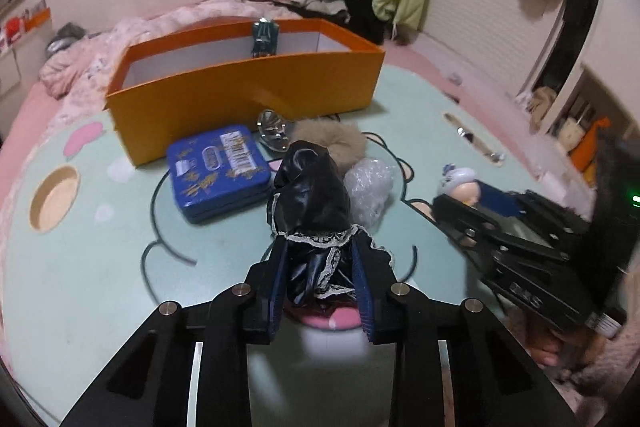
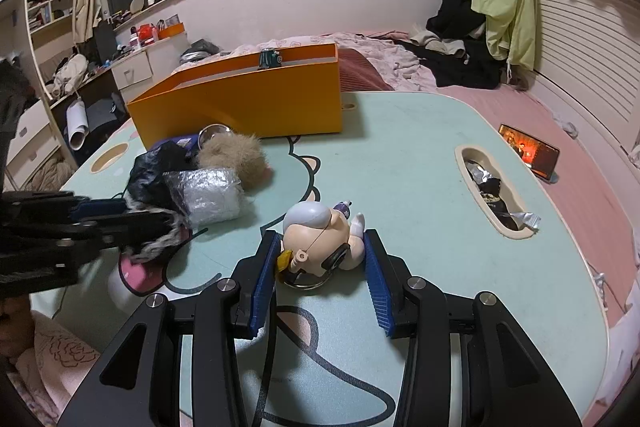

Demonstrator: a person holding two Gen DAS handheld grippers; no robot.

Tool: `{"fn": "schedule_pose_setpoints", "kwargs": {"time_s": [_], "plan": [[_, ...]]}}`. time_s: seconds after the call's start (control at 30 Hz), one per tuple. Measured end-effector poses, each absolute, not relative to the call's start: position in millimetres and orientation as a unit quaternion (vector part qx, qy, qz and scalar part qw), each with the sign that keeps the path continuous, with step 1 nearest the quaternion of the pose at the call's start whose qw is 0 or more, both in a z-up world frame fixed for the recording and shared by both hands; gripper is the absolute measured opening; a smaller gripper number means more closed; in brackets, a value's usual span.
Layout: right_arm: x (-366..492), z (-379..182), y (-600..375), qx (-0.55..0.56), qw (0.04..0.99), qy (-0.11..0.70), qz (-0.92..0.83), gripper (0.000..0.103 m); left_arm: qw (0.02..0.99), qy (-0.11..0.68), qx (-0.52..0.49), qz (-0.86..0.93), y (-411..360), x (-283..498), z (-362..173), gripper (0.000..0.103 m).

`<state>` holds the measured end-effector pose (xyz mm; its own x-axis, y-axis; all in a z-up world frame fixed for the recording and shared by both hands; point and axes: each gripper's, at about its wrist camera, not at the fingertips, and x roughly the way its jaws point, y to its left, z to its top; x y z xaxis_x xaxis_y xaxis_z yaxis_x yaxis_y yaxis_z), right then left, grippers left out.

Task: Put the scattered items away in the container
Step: 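Grasp the black lace cloth with the left gripper while the right gripper holds the figurine, then lower the figurine and black cloth into the orange box and open both grippers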

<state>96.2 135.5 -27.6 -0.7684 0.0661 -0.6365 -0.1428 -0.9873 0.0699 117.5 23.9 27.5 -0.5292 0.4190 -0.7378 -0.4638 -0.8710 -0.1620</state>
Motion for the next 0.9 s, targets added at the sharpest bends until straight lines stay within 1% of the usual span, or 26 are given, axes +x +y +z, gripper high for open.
{"fn": "schedule_pose_setpoints", "kwargs": {"time_s": [0.1,0.23,0.33,0.4,0.53,0.7,0.8,0.9], "plan": [[95.9,-27.3,135.3,-0.337,0.057,0.054,0.938,0.043,0.234,0.017,-0.391,0.89,4.3,130.3,38.0,0.029],[94.0,-23.6,134.1,-0.343,0.037,0.054,0.937,0.043,0.239,0.002,-0.369,0.898,-15.0,138.9,51.4,0.029],[92.9,-9.4,135.4,-0.339,-0.002,0.078,0.937,0.043,0.228,-0.002,-0.364,0.903,-23.1,135.4,56.5,0.029],[89.4,6.7,134.8,-0.325,-0.013,0.071,0.943,0.043,0.226,-0.011,-0.36,0.905,-27.8,128.8,62.3,0.029],[72.3,40.3,142.1,-0.3,-0.015,0.066,0.951,0.043,0.226,-0.02,-0.346,0.91,-32.5,105.1,83.2,0.029],[26.6,72.8,147.1,-0.289,-0.021,0.069,0.955,0.043,0.225,-0.034,-0.331,0.916,-26.9,60.4,110.4,0.029],[-10.4,80.9,145.8,-0.296,-0.019,0.074,0.952,0.043,0.219,-0.039,-0.336,0.915,-18.1,24.5,114.8,0.029],[-50.3,74.4,141.3,-0.308,-0.019,0.071,0.949,0.043,0.196,-0.028,-0.348,0.917,-6.8,-9.8,104.5,0.029]]}}
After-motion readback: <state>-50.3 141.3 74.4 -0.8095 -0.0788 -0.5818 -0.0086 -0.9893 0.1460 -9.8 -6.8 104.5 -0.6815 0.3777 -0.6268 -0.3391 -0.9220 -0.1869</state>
